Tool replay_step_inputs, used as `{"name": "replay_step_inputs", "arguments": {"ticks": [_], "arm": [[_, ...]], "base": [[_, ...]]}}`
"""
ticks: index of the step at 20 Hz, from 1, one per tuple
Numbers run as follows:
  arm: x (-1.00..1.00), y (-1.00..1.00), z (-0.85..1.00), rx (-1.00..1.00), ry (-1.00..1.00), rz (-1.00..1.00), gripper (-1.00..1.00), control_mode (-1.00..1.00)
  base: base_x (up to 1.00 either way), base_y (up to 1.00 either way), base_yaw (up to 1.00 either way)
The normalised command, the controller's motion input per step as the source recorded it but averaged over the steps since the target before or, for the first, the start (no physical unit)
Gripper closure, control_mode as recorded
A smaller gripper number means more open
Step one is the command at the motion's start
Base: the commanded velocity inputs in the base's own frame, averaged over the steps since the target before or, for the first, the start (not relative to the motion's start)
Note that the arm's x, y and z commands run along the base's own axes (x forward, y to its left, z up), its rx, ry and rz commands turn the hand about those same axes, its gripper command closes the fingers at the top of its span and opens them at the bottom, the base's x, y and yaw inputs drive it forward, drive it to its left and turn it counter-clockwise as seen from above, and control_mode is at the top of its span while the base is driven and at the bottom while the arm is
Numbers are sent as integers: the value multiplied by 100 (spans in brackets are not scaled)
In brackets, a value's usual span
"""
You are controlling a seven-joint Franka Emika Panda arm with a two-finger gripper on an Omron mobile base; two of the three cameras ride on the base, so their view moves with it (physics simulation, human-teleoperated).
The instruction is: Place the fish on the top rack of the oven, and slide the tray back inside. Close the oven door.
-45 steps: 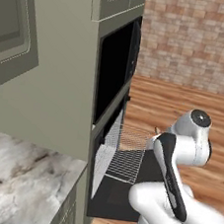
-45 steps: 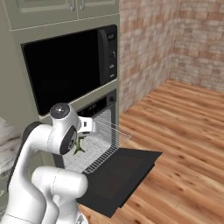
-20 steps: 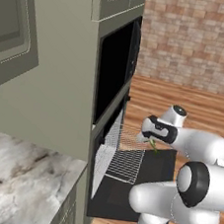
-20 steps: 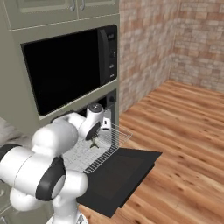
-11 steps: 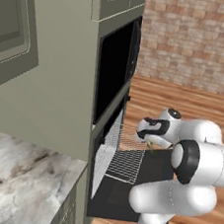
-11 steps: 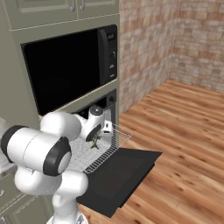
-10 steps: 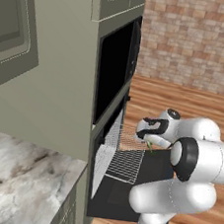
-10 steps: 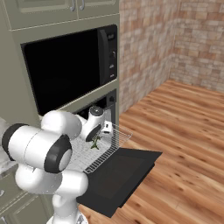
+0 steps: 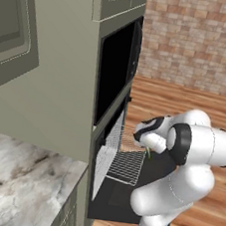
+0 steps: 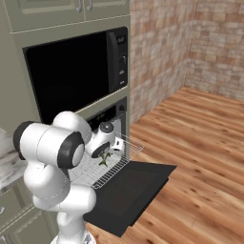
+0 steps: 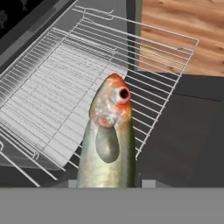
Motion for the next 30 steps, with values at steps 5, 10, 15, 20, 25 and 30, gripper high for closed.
{"name": "replay_step_inputs", "arguments": {"ticks": [5,10,15,20,25,30], "arm": [[4,-15,-16,10,0,-4,100,-100],[14,-4,-16,12,0,-3,100,-100],[18,0,-19,12,0,-4,100,-100],[27,0,-27,11,0,0,100,-100],[36,-3,-36,7,0,0,100,-100],[48,-1,-39,5,0,0,100,-100]], "base": [[0,0,0],[0,0,0],[0,0,0],[0,0,0],[0,0,0],[0,0,0]]}}
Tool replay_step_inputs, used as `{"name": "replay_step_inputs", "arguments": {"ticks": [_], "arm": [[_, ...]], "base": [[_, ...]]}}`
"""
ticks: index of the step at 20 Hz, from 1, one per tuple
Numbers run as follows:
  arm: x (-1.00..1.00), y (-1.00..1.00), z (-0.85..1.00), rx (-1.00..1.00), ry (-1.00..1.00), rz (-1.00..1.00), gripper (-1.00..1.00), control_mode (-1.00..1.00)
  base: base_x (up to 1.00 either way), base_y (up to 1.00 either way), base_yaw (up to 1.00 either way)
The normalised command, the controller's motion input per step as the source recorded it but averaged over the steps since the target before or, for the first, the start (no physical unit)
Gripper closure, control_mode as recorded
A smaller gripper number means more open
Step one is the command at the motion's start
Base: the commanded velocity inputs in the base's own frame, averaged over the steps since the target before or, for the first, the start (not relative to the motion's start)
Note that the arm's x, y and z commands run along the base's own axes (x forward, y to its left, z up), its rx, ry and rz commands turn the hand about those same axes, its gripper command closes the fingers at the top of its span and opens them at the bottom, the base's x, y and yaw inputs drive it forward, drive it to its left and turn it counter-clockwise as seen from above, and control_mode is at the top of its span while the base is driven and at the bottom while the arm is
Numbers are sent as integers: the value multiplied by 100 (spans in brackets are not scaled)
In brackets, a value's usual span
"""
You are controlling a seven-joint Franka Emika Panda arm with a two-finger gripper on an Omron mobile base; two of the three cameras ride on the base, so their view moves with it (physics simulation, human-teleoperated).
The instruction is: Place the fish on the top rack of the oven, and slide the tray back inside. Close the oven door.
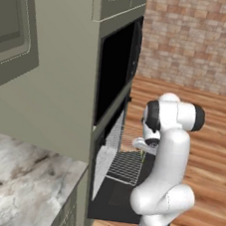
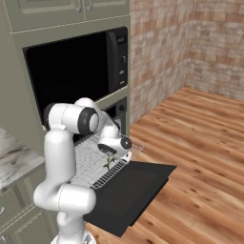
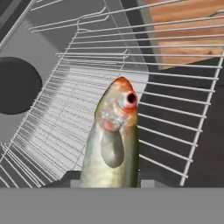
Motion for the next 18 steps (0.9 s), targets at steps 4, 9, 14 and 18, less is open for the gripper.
{"name": "replay_step_inputs", "arguments": {"ticks": [4,9,14,18], "arm": [[62,0,-43,5,0,0,100,-100],[57,0,-49,3,0,0,100,-100],[52,0,-50,0,0,-1,100,-100],[50,0,-49,0,0,-2,100,-100]], "base": [[0,0,0],[0,0,0],[0,0,0],[0,0,0]]}}
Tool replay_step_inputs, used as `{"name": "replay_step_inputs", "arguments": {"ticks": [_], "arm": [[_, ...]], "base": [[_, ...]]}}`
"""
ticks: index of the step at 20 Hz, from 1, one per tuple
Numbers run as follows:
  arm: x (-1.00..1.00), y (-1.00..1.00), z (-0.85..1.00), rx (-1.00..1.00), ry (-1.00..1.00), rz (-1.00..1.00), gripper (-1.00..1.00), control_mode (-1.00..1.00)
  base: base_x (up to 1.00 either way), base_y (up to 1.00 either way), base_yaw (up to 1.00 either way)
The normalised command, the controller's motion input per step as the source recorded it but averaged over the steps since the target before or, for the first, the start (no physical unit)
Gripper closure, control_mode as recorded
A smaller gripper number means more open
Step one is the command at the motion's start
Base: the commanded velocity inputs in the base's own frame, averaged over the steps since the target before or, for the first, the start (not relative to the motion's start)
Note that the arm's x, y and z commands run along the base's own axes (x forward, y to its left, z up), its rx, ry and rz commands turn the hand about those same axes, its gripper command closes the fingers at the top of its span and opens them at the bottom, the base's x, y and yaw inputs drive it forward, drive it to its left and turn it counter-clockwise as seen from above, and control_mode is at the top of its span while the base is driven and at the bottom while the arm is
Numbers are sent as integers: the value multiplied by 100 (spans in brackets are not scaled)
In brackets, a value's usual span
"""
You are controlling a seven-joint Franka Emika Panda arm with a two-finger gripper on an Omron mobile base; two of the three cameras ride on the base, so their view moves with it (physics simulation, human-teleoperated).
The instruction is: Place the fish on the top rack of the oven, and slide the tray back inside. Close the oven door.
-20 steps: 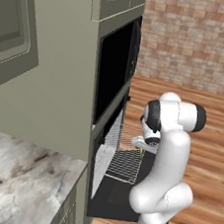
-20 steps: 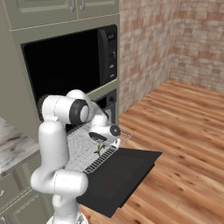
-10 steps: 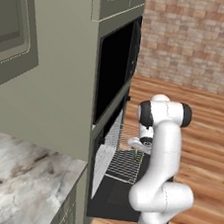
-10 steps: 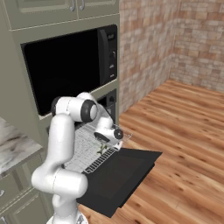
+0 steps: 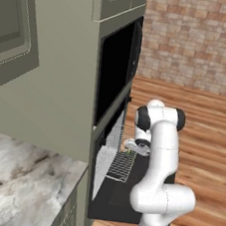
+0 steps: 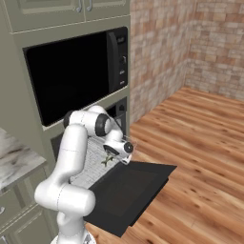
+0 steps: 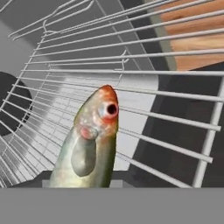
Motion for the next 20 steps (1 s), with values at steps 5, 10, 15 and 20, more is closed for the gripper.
{"name": "replay_step_inputs", "arguments": {"ticks": [5,10,15,20], "arm": [[30,-5,-41,0,0,-4,-100,-100],[-12,-51,3,2,0,-10,-100,-100],[-35,-16,44,2,0,-4,-100,-100],[-11,24,56,0,0,-1,-100,-100]], "base": [[0,0,0],[0,0,0],[0,0,0],[0,0,0]]}}
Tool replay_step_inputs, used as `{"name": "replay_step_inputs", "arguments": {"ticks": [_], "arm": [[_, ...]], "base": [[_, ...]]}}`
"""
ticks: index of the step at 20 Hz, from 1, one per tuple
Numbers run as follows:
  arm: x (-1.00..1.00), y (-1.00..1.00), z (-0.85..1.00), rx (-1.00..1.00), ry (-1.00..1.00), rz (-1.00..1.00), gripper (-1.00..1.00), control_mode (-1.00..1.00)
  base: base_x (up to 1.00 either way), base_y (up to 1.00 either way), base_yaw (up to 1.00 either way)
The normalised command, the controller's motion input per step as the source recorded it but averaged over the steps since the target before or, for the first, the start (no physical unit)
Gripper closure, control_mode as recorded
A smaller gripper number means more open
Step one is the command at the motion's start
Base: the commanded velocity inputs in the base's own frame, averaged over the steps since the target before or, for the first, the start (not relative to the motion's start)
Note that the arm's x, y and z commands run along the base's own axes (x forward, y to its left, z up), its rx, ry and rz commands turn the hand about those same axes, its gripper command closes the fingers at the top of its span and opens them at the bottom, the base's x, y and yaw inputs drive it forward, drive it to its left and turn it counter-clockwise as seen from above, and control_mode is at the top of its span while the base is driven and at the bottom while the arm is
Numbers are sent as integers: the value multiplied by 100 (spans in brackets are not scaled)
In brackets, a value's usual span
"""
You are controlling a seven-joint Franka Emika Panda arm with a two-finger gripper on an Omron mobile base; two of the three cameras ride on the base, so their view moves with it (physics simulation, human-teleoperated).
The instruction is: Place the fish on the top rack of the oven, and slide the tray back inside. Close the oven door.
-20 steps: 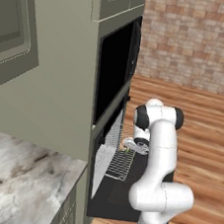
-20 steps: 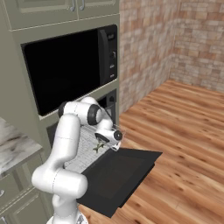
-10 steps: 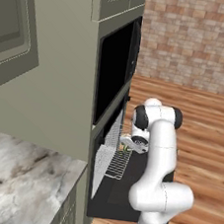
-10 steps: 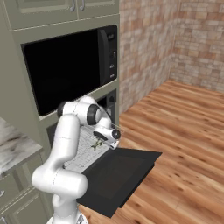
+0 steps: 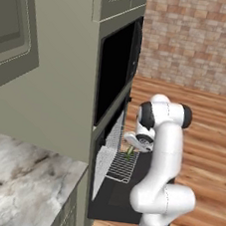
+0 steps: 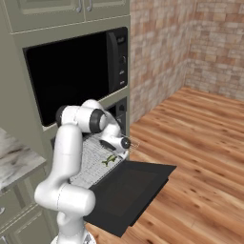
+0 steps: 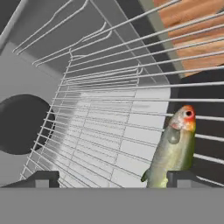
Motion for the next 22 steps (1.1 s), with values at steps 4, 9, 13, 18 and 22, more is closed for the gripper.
{"name": "replay_step_inputs", "arguments": {"ticks": [4,9,13,18,22], "arm": [[-44,-12,74,0,0,-6,-100,-100],[-39,-66,33,0,5,-16,-100,-100],[-22,-75,2,0,3,-16,-100,-100],[0,-58,-12,0,10,-5,-100,-100],[0,-59,-35,-6,24,0,-100,-100]], "base": [[0,0,0],[0,0,0],[0,0,0],[0,0,0],[0,0,0]]}}
